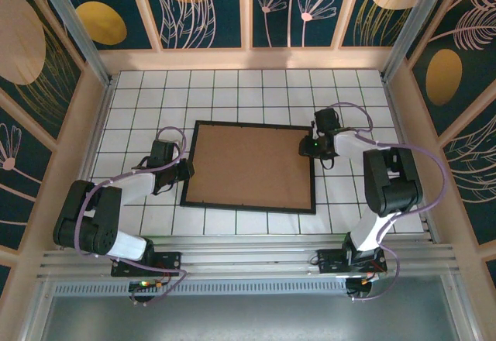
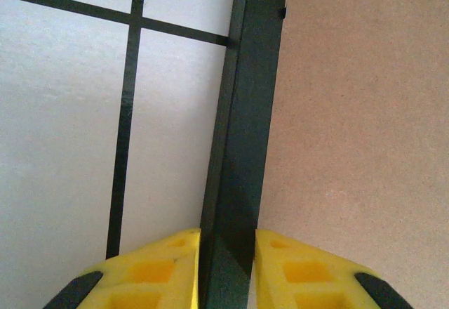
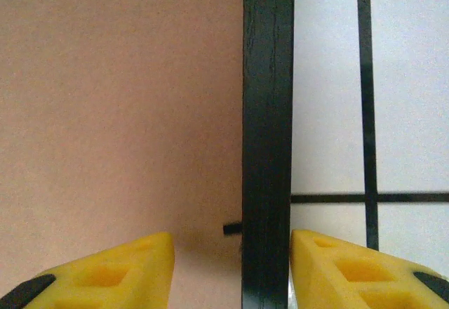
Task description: Put the photo into the frame
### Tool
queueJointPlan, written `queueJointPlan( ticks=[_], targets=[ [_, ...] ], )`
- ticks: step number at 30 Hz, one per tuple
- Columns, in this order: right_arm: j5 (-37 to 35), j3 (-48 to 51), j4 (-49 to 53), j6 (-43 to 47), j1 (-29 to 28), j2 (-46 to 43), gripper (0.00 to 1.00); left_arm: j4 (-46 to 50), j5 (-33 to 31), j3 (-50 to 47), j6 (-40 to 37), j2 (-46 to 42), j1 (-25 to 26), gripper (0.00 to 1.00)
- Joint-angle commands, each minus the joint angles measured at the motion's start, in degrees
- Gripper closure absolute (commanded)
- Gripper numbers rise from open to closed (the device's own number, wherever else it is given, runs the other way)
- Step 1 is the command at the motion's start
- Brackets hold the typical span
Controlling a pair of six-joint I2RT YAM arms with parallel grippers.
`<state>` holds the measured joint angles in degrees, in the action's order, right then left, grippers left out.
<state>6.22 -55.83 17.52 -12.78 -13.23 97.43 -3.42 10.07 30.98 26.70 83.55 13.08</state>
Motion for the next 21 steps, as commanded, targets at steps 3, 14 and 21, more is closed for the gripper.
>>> queueJointPlan(
  ticks=[3,14,21],
  targets=[
    [2.2,2.0,4.4,-0.9,2.7,-8.8,0.51,1.0,1.0,0.6,0.4,-0.1,0.8,0.75],
    [6.4,12.5,7.9,-2.3,4.8,-16.0,0.63,1.3,0.9,0.6,0.5,-0.9,0.8,0.75],
    [7.8,14.5,8.7,-2.7,4.6,-16.5,0.66,1.4,1.0,0.6,0.7,-1.1,0.8,0.75]
  ],
)
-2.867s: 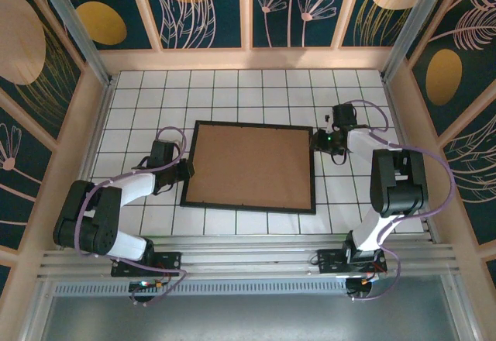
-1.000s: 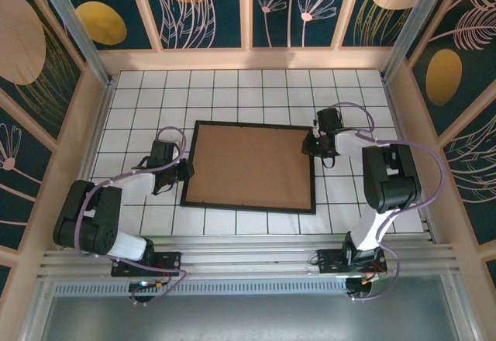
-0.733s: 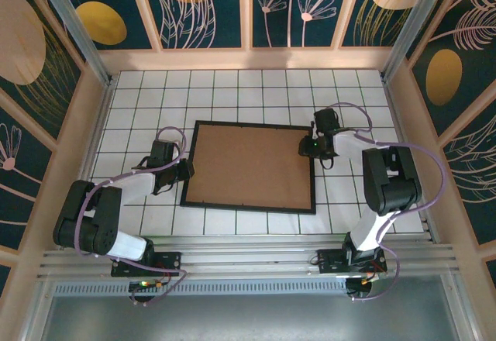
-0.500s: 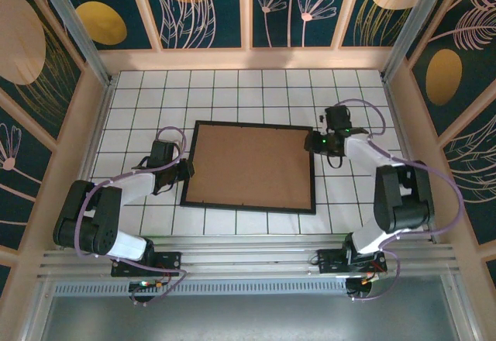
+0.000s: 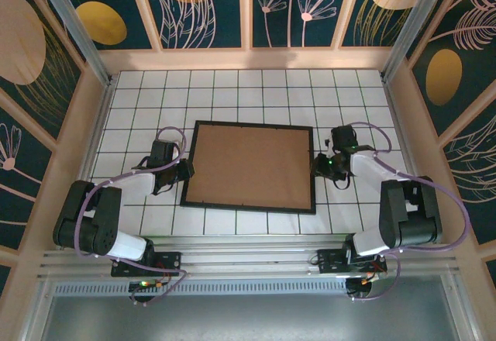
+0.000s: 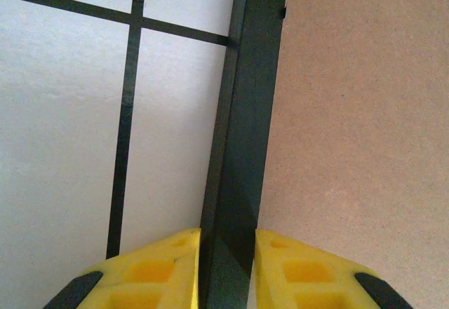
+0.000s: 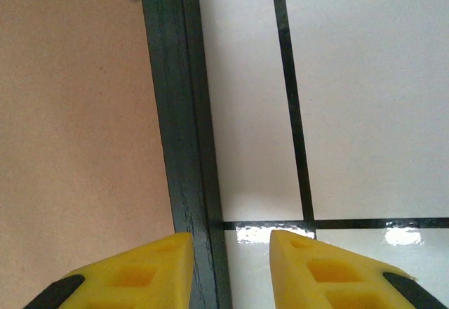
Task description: Put the photo into the frame
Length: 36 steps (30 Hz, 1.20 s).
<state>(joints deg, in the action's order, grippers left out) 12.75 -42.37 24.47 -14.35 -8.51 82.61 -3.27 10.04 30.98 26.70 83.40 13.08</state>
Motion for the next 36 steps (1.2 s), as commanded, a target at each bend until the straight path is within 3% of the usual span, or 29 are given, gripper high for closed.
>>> queueJointPlan(
  ticks=[1,29,36],
  targets=[
    [1.1,1.5,1.7,-1.3,0.0,-1.9,0.66,1.2,1.0,0.5,0.7,-1.1,0.8,0.75],
    [3.9,2.7,-0.9,-2.5,-4.1,1.0,0.67,0.3,2.3,0.4,0.9,-0.4,0.8,0.74],
    [3.1,1.2,2.1,-1.5,-1.9,-2.8,0.6,0.5,2.2,0.4,0.9,-0.7,0.7,0.74]
  ],
)
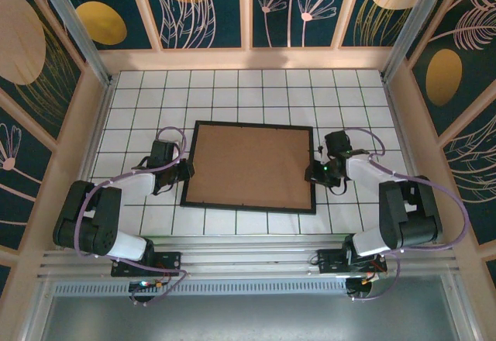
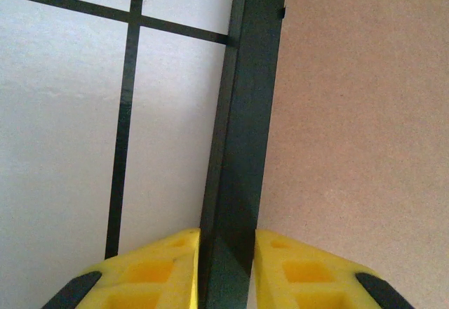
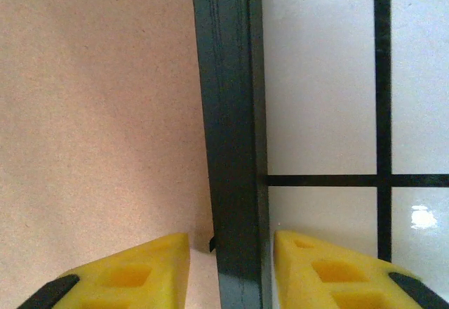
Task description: Put the photo into the frame
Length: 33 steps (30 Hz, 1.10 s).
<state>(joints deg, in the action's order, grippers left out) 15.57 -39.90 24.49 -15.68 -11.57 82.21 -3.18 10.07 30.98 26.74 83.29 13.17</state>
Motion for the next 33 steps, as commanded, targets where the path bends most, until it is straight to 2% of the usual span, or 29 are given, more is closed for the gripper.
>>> queueJointPlan(
  ticks=[1,4,10,14,25,33],
  targets=[
    [0.1,-1.3,2.4,0.0,1.4,-2.6,0.58,0.3,2.1,0.4,0.8,-0.5,0.7,0.75],
    [-0.8,-1.1,2.9,0.5,2.1,-2.6,0.57,0.3,2.4,0.6,0.8,-0.1,0.7,0.75],
    [-1.6,-1.2,2.2,0.4,2.4,-1.2,0.66,0.2,2.4,0.8,0.6,0.0,0.7,0.74],
    [-1.7,-1.4,1.3,0.5,2.3,0.2,0.68,0.3,2.5,0.7,0.6,0.0,0.7,0.75],
    [0.2,-1.6,-0.8,-0.1,0.0,2.6,0.65,0.1,2.6,0.6,0.5,0.1,0.7,0.75],
    [-1.6,-1.7,-0.8,-1.0,-2.7,4.4,0.62,-0.2,3.4,0.5,0.6,0.0,0.7,0.74]
  ],
)
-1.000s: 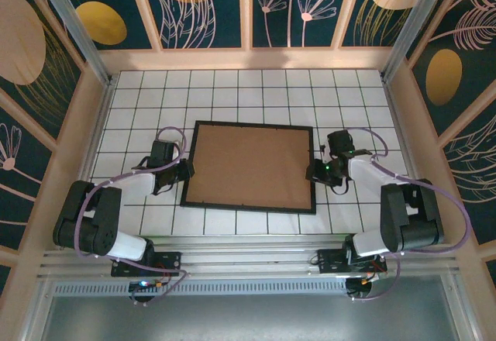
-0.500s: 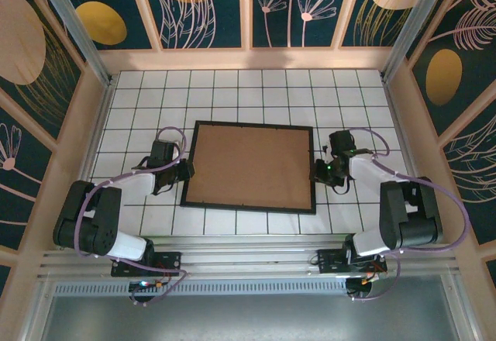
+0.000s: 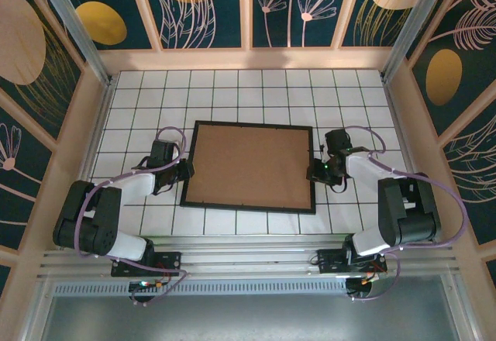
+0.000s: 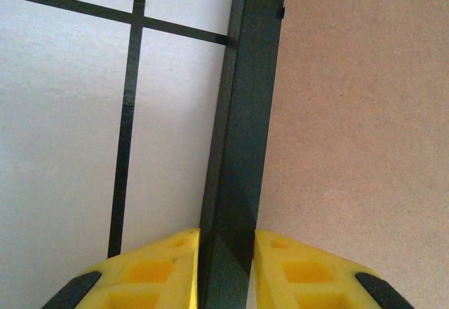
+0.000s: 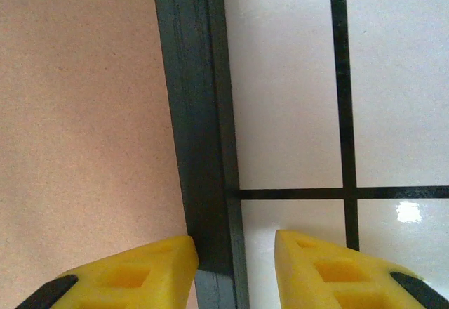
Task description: Put the photo into the frame
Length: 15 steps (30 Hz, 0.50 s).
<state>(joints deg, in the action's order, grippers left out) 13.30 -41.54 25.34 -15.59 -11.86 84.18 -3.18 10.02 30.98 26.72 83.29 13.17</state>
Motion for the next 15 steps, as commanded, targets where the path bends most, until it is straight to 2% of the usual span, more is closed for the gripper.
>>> queueJointPlan(
  ticks=[1,10,15],
  targets=[
    [0.3,0.1,-1.9,-1.4,-2.8,2.6,0.62,-0.2,3.6,0.4,0.6,0.1,0.7,0.75],
    [-6.2,-0.3,-1.8,-3.6,-8.5,6.3,0.58,-0.4,4.0,0.4,0.8,0.1,0.7,0.75],
    [-7.3,-2.4,-1.0,-3.0,-8.9,6.1,0.56,-0.2,3.2,0.3,0.8,0.0,0.7,0.75]
  ],
)
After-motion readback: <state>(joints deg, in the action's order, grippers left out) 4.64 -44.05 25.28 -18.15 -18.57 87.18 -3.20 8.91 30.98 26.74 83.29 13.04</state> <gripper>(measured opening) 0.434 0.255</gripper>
